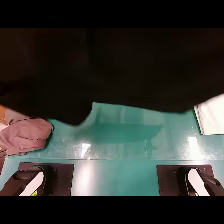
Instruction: Fold the shirts.
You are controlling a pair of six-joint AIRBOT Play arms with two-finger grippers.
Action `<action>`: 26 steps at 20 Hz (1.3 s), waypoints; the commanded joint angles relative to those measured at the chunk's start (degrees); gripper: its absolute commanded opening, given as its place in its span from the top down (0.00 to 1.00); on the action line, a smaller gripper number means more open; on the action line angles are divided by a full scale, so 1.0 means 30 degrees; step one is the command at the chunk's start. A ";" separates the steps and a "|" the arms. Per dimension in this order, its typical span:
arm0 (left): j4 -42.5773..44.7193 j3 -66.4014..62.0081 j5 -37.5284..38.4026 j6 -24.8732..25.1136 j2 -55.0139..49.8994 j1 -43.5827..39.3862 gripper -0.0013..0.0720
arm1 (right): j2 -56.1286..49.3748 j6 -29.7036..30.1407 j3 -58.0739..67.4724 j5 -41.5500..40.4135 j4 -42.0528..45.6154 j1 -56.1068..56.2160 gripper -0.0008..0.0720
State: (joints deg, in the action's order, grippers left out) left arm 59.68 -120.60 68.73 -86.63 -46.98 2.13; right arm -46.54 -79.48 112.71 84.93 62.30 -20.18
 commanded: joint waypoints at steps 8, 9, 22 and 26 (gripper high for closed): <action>0.0444 0.7533 0.2463 0.0058 -0.5850 -0.0335 0.95 | -0.5880 -0.1005 -0.5406 0.2849 0.2295 0.2033 0.97; 0.0466 0.8138 0.2608 0.0270 -0.7038 -0.0656 0.95 | -0.6841 -0.1071 -0.6295 0.2900 0.3461 0.3009 0.97; 0.0634 0.7497 -0.5887 0.1042 -1.6196 -0.0459 0.94 | -1.9190 -0.1217 0.0954 0.0022 0.5756 0.6266 0.97; 0.0699 0.7104 -0.2958 0.1967 -1.6181 0.0342 0.94 | -1.8622 -0.1217 0.0372 0.0117 0.5734 0.6266 0.97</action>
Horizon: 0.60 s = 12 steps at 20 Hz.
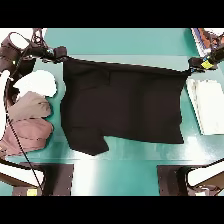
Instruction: Fold the shirts.
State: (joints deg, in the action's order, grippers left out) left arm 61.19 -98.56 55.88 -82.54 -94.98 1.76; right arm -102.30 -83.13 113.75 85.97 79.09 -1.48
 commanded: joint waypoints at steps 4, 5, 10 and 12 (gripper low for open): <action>0.0386 0.1530 0.3687 0.1989 -0.0182 0.0517 0.94 | 0.2025 -0.0007 -0.5136 -0.1443 -0.0007 0.0175 0.97; 0.0379 0.2404 0.3570 0.2106 -0.0182 0.0517 0.94 | 0.2565 -0.0066 -0.6594 -0.2076 0.0007 0.0372 0.97; 0.0393 0.5770 0.2011 0.2113 -0.0182 0.0517 0.94 | 0.3905 -0.0852 -1.0950 -0.4189 -0.0561 0.0583 0.96; 0.0313 0.5712 0.2091 0.1792 -0.0138 0.0525 0.35 | 0.3920 -0.0831 -1.1162 -0.4182 -0.2062 0.0423 0.74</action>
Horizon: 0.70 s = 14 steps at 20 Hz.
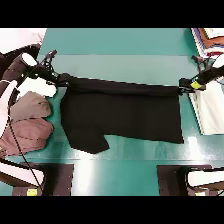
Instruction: Fold the shirts.
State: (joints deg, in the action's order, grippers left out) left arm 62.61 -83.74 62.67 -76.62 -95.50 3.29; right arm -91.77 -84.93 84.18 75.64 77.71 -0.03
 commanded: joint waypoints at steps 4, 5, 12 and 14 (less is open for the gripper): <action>0.0087 0.0044 0.3118 -0.0816 0.1078 0.0765 0.29 | 0.1807 0.0357 -0.1311 0.0452 -0.3417 -0.0889 0.51; 0.0590 0.0466 0.3774 -0.0823 0.1778 0.1071 0.29 | 0.2448 0.0510 -0.1362 0.1166 -0.3424 -0.1107 0.51; 0.1253 1.1322 0.4109 -0.1523 0.9624 0.1537 0.30 | 0.8284 0.0838 -0.6448 0.1209 -0.3577 -0.1894 0.51; 0.0838 1.4229 0.3657 -0.1654 1.1213 0.1537 0.30 | 0.9406 0.0831 -0.7679 0.0466 -0.3599 -0.1880 0.51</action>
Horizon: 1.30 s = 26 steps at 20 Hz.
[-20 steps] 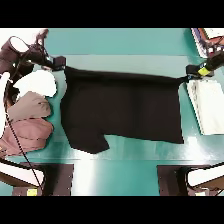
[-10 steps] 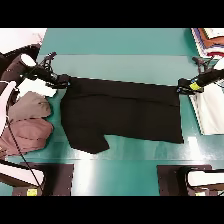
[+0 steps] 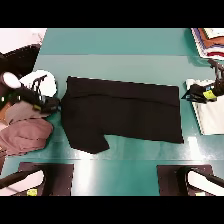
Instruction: Fold the shirts.
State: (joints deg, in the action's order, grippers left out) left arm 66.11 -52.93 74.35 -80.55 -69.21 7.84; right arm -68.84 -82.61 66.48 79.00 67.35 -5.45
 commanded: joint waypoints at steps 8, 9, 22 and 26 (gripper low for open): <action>-0.3534 0.8852 -0.2688 0.0197 0.3745 0.0022 0.30 | 0.3606 0.0058 -0.2667 -0.0780 -0.0138 -0.0080 0.51; -0.3781 0.9056 -0.2980 0.0226 0.3745 0.0022 0.30 | 0.3745 0.0051 -0.2667 -0.0765 -0.0138 -0.0073 0.51; -0.4131 0.7220 -0.2062 0.0707 0.6404 0.0022 0.95 | 0.5960 0.0925 -0.8969 0.2229 0.0102 -0.7206 0.36; -0.4044 0.7206 -0.1785 0.0729 0.6484 0.0022 0.95 | 0.4728 0.1282 -1.2240 0.1282 -0.0007 -0.9289 0.37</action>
State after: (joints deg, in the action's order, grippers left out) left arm 53.67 -31.07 68.31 -78.46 -50.76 7.86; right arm -52.93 -79.90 36.47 84.07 67.64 -28.73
